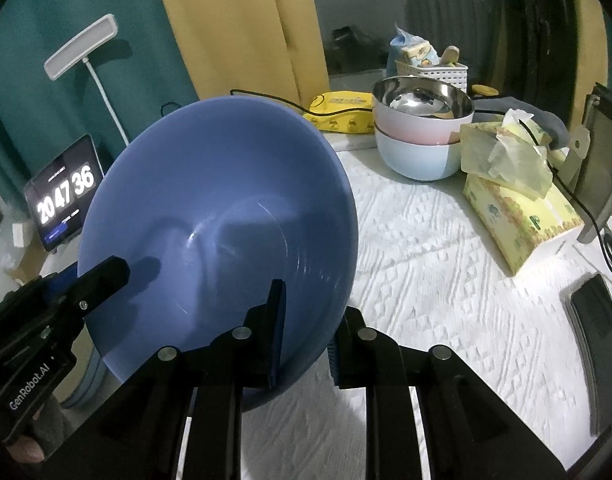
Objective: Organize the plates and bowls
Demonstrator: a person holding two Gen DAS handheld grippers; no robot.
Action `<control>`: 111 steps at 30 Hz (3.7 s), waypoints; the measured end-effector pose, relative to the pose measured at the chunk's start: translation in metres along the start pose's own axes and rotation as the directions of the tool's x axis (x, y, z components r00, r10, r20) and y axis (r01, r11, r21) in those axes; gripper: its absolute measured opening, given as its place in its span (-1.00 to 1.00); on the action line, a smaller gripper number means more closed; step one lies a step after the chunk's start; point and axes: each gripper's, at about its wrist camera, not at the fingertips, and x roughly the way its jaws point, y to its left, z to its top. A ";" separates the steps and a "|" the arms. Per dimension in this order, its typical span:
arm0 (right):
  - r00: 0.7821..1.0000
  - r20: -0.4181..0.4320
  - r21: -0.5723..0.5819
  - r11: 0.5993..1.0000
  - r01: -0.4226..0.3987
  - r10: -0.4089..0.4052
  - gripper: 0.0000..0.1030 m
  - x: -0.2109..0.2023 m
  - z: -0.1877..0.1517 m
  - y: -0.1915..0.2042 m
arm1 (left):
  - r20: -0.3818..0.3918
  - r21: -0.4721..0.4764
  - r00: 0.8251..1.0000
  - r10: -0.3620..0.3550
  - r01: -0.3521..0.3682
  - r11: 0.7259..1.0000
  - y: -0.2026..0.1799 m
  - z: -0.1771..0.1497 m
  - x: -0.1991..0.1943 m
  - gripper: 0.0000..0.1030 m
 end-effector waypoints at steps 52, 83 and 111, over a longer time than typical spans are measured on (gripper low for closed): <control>0.993 -0.104 -0.025 0.998 -0.057 0.054 0.04 -0.023 -0.039 0.046 | -0.145 -0.076 0.989 0.001 -0.013 0.997 0.023 -0.065 -0.041 -0.44; 0.999 -0.024 -0.085 0.996 -0.032 0.030 0.04 -0.033 0.011 0.062 | 0.023 -0.099 0.996 0.083 -0.081 0.992 0.061 -0.017 -0.076 -0.24; 0.998 -0.023 -0.150 0.987 -0.066 0.063 0.04 0.009 0.072 0.085 | 0.033 -0.101 0.992 0.121 -0.117 0.988 0.083 0.033 -0.034 -0.24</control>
